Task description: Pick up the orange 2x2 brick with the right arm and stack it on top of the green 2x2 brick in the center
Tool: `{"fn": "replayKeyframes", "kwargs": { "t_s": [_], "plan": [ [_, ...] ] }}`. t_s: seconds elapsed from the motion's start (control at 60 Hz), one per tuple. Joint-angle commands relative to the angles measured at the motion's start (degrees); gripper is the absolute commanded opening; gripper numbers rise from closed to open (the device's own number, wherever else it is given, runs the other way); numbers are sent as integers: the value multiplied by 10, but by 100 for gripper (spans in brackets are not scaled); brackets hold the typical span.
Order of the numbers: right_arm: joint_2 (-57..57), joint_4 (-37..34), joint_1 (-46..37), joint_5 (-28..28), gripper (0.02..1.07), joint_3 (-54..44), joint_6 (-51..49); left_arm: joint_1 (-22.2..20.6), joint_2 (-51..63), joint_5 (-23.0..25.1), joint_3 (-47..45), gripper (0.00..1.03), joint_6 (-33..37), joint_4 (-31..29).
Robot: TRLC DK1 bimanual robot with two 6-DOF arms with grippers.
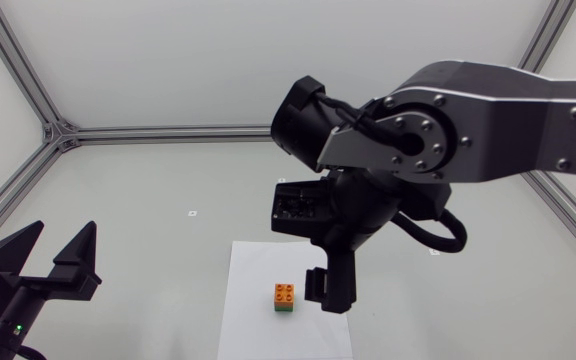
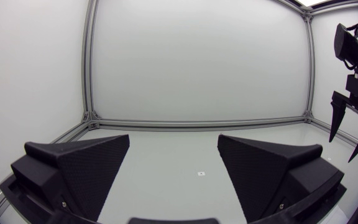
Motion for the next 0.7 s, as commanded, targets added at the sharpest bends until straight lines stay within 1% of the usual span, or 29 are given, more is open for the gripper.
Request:
{"fn": "replayKeyframes", "kwargs": {
  "t_s": [0.0, 0.217, 0.417, 0.583, 0.683],
  "plan": [
    [-36, -3, -22, -3, 103, -29, 33, 4, -5, 2, -23, 99, 8, -8],
    [-126, 42, -101, -4, 103, -100, 73, 4, -5, 2, -23, 99, 8, -8],
    [-228, 79, -197, -12, 103, -172, 88, 3, -5, 2, -23, 99, 8, -8],
    [-303, 144, -255, 0, 103, -244, 107, 4, -5, 2, -23, 99, 8, -8],
    [-344, 154, -282, 10, 103, -272, 106, 4, -5, 2, -23, 99, 8, -8]
  ]
}}
